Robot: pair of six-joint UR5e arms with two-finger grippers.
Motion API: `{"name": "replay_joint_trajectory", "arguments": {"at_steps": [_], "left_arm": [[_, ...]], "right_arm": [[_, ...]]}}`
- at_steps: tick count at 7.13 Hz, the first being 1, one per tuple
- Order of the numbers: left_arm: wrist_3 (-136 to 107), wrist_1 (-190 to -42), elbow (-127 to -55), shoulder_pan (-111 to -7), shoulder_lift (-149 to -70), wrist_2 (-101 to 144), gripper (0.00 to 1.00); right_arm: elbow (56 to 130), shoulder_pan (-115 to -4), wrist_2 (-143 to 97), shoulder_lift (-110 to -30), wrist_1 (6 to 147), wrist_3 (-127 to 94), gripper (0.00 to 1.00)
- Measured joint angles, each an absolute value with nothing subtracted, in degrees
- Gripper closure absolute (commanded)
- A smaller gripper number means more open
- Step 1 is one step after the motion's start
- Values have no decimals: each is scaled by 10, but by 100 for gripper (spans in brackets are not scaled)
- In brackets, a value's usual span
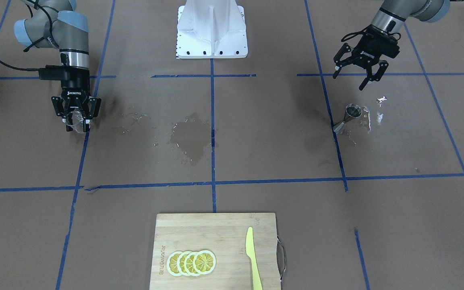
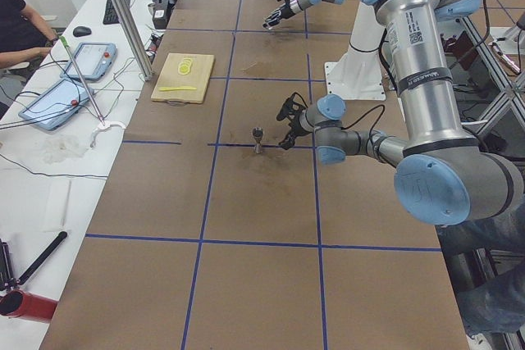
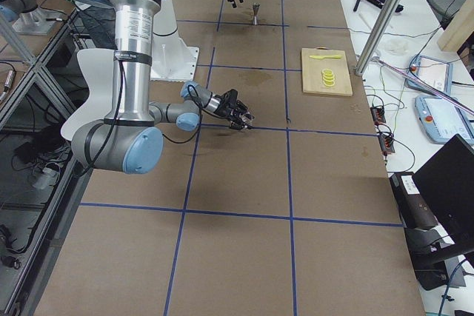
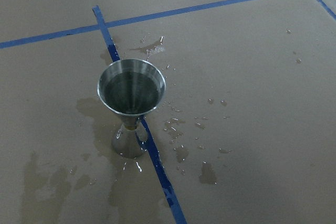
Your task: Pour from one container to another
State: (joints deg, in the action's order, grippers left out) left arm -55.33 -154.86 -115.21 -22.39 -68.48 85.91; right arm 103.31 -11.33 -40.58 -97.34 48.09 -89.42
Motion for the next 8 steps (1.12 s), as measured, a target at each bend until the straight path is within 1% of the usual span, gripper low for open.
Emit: {"name": "replay_joint_trajectory", "arguments": {"at_steps": [1, 2, 8], "left_arm": [[-550, -1549, -1152, -226, -685, 861, 0], [-544, -1549, -1153, -231, -685, 865, 0], [-533, -1549, -1152, -257, -686, 893, 0]], "right_arm": [[1032, -111, -398, -973, 481, -894, 40], [1031, -110, -390, -973, 481, -894, 0], [1024, -105, -370, -973, 482, -887, 0]]}}
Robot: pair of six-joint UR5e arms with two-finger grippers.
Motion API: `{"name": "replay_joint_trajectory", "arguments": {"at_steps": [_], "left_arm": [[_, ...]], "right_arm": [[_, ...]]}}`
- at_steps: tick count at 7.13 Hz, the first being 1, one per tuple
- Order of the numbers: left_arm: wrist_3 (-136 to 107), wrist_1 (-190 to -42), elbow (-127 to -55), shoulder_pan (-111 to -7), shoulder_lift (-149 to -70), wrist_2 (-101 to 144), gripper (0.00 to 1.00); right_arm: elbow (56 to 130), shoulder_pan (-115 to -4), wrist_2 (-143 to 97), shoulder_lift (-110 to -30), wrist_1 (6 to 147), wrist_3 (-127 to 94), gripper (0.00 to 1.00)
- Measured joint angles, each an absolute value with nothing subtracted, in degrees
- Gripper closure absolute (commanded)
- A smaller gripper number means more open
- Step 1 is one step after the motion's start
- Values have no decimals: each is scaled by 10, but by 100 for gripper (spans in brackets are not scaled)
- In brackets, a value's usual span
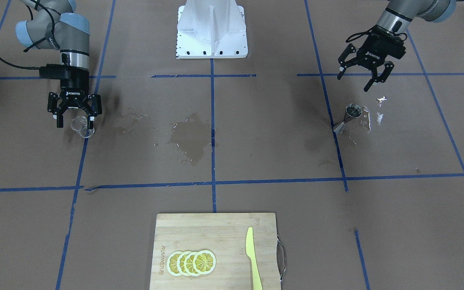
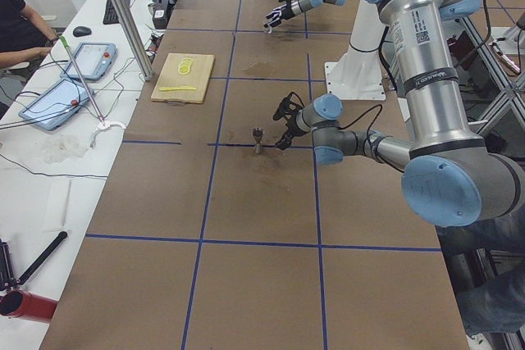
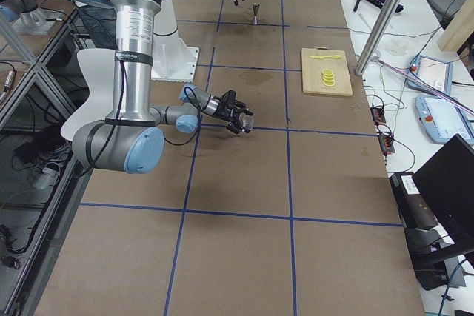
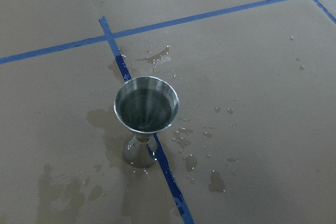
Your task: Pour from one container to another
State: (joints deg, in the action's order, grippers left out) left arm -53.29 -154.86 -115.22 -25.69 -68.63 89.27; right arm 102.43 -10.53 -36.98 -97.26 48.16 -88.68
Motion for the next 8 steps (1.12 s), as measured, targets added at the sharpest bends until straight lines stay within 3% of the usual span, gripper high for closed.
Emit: {"name": "replay_joint_trajectory", "arguments": {"at_steps": [5, 8], "left_arm": [[-533, -1548, -1167, -325, -693, 1015, 0], [-533, -1548, -1179, -351, -696, 1074, 0]], "right_arm": [[1075, -84, -386, -990, 506, -871, 0], [1216, -68, -446, -1033, 653, -868, 0]]}}
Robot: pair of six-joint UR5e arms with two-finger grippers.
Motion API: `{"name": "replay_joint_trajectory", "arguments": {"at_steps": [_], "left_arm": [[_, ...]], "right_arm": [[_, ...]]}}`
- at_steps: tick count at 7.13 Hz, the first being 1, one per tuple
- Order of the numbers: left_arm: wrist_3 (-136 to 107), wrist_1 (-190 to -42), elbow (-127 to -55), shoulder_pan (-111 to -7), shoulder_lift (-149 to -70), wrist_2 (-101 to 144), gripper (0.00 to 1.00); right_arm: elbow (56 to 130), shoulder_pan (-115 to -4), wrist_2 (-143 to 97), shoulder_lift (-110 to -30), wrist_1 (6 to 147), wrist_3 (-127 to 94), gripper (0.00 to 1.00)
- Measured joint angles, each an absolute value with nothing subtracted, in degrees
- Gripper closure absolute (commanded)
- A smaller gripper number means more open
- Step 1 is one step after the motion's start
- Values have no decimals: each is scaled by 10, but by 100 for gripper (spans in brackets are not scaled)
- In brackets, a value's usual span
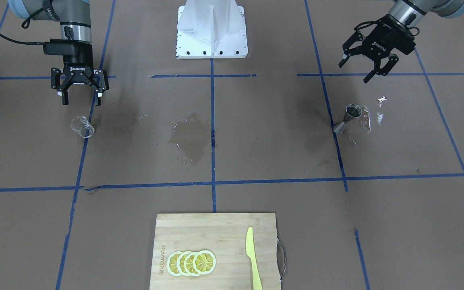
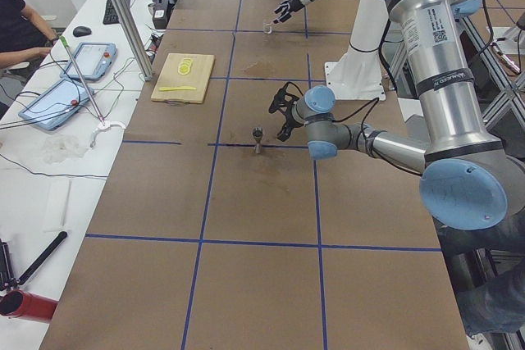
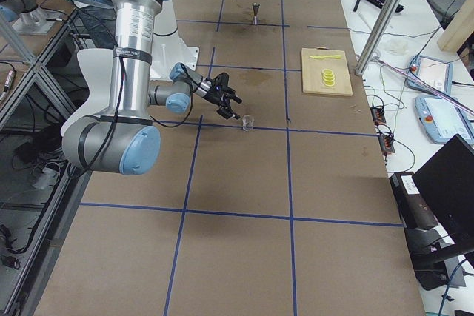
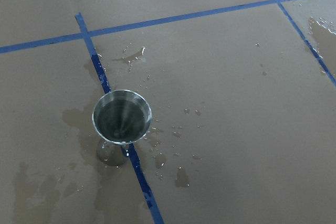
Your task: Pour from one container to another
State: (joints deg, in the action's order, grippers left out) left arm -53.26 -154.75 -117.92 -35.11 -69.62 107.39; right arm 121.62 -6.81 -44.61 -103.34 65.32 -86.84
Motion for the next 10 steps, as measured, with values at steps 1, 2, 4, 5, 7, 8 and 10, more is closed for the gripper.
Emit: {"name": "replay_joint_trajectory", "arguments": {"at_steps": [1, 2, 4, 5, 7, 8, 10], "left_arm": [[-533, -1541, -1182, -370, -701, 1111, 0], [-533, -1517, -1189, -393, -708, 1148, 0], [-522, -1455, -1206, -422, -721, 1179, 0], [-493, -1422, -1209, -439, -730, 1185, 0], [-385, -1316, -1212, -518, -772, 1209, 0], [-312, -1249, -1210, -569, -802, 1215, 0], [-153, -1088, -1185, -676, -894, 1218, 0]], "right_arm": [[1269, -68, -484, -1045, 718, -868, 0], [1325, -70, -524, -1050, 798, -861, 0], [1393, -108, -610, -1046, 909, -803, 0], [1403, -154, -665, -1041, 925, -751, 0], [1402, -281, -801, -1019, 935, -609, 0], [1393, -354, -869, -1012, 939, -525, 0], [1335, -537, -1020, -967, 960, -336, 0]]}}
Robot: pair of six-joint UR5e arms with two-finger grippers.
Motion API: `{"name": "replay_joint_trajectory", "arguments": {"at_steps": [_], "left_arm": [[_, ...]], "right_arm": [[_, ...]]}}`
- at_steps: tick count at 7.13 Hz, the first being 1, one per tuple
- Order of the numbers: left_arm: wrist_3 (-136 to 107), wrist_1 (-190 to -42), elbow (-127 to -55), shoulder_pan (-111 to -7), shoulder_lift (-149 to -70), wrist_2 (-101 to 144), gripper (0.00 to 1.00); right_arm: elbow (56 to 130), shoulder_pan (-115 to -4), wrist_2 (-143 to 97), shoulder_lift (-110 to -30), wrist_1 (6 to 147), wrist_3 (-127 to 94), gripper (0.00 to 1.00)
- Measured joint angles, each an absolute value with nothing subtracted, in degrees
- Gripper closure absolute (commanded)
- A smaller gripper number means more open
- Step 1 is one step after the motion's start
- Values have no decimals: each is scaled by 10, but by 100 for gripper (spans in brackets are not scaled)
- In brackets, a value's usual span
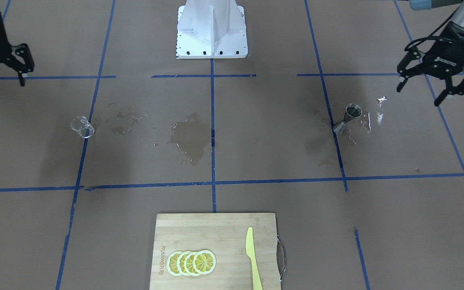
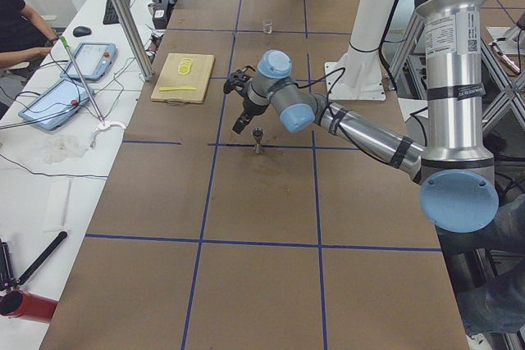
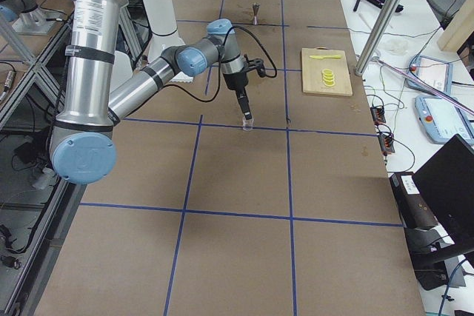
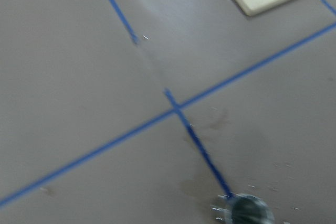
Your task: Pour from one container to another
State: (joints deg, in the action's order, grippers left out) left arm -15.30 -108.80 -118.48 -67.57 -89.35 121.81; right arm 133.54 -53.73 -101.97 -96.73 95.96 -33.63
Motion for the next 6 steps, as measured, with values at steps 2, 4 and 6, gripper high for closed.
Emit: {"name": "replay_joint_trajectory", "arguments": {"at_steps": [2, 4, 6], "left_arm": [[-34, -976, -1104, -773, -976, 1252, 0], [41, -947, -1008, -847, -994, 1335, 0], [88, -948, -940, -881, -970, 1379, 0]], "right_arm": [[1252, -698, -1156, -917, 998, -174, 0], [1150, -823, -1287, -906, 1007, -59, 0], [1084, -882, -1367, -921, 1003, -15, 0]]}}
